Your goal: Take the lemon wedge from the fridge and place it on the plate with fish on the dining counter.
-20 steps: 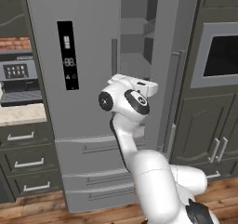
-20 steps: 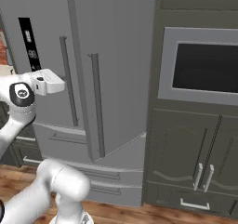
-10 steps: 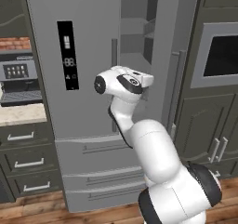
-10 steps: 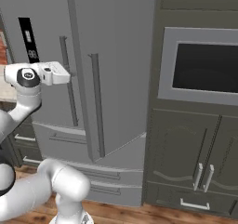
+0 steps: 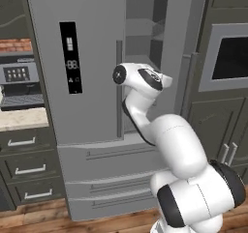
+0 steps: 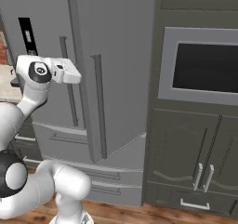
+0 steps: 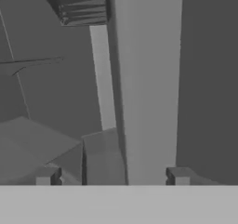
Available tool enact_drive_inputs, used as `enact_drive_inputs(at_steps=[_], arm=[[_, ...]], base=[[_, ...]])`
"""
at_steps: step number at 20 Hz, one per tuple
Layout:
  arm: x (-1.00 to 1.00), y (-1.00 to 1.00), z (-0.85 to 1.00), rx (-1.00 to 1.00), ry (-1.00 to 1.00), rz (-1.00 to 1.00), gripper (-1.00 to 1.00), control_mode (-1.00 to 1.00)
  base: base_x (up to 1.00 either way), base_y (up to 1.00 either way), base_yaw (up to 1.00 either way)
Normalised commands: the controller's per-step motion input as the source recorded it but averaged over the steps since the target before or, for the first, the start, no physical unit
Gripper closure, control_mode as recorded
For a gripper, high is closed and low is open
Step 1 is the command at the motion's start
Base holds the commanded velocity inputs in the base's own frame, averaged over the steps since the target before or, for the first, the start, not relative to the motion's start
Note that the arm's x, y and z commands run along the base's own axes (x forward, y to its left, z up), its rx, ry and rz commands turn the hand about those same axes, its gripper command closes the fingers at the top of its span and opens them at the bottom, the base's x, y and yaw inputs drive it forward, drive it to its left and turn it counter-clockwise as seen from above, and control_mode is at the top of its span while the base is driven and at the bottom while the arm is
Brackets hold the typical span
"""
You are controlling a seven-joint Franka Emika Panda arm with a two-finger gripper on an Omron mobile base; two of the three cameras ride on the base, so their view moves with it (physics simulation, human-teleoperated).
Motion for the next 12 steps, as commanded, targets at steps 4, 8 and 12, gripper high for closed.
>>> enact_drive_inputs(at_steps=[4, 8, 12], arm=[[-0.53, -0.80, 0.00, 0.15, 0.00, -0.03, -1.00, -1.00], [-0.38, -0.98, -0.14, 0.03, 0.00, -0.11, -1.00, -1.00], [-0.21, -1.00, -0.26, 0.00, 0.00, -0.19, -1.00, -1.00]], base=[[0.00, 0.00, 0.00], [0.00, 0.00, 0.00], [0.00, 0.00, 0.00]])
